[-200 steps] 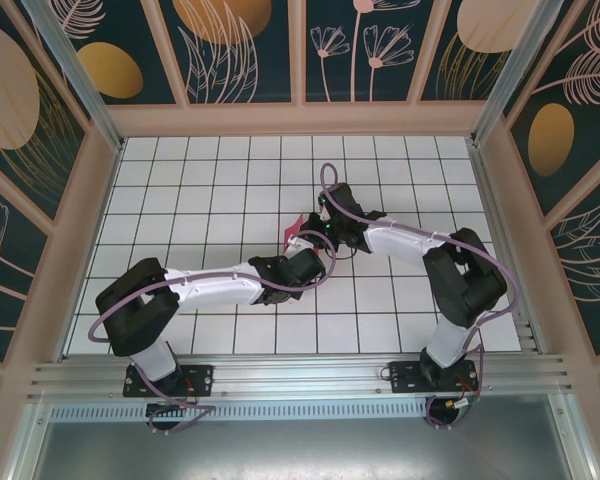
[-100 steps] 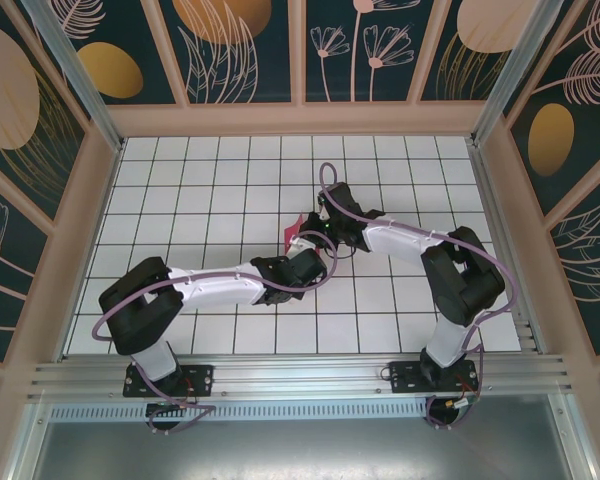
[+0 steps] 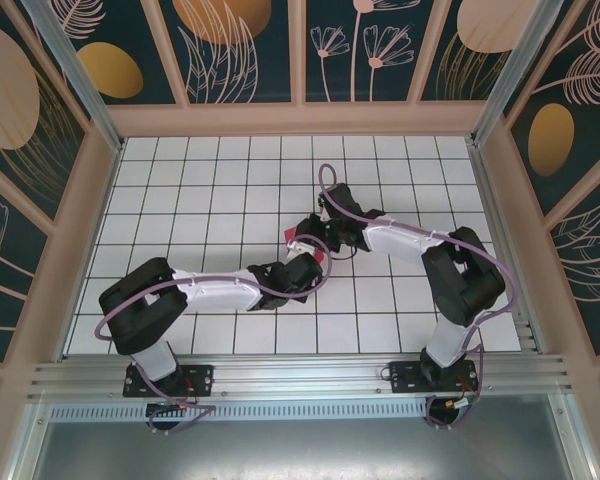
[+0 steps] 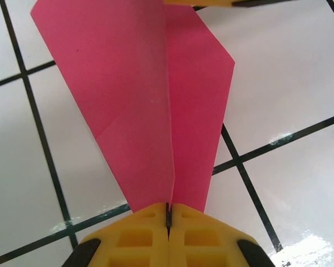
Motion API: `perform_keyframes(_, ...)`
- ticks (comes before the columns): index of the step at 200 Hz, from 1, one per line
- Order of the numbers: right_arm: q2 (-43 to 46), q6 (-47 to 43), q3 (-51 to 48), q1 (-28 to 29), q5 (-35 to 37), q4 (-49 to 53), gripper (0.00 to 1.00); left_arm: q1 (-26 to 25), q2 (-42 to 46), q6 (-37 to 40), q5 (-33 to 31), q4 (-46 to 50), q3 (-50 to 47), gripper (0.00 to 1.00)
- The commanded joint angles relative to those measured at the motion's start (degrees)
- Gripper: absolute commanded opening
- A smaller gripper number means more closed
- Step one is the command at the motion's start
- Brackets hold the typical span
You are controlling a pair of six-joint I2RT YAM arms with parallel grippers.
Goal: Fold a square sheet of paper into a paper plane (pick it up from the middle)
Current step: Fourth fold the wing at the center of the table.
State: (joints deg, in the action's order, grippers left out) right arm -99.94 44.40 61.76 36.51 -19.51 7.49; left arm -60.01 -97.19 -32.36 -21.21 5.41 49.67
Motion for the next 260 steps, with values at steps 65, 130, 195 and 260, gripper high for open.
perform_keyframes(65, 6.15, -4.30, -2.60, -3.72, -0.90, 1.73, 0.50, 3.97, 4.97, -6.39, 9.69, -17.03, -9.74, 0.00)
perform_keyframes(130, 5.88, -5.77, -2.57, -4.26, -3.19, 0.96, 0.49, 7.11, 5.60, -8.56, 17.02, -24.56, -14.78, 0.00)
perform_keyframes(195, 3.81, -9.66, -2.46, -3.36, -7.86, 0.34, 0.31, 9.85, 5.82, -12.55, 21.68, -32.94, -19.99, 0.00)
perform_keyframes(260, 1.10, -10.14, -2.46, -2.74, -10.56, -1.29, 0.18, 12.71, 5.69, -16.26, 26.51, -40.74, -24.40, 0.00)
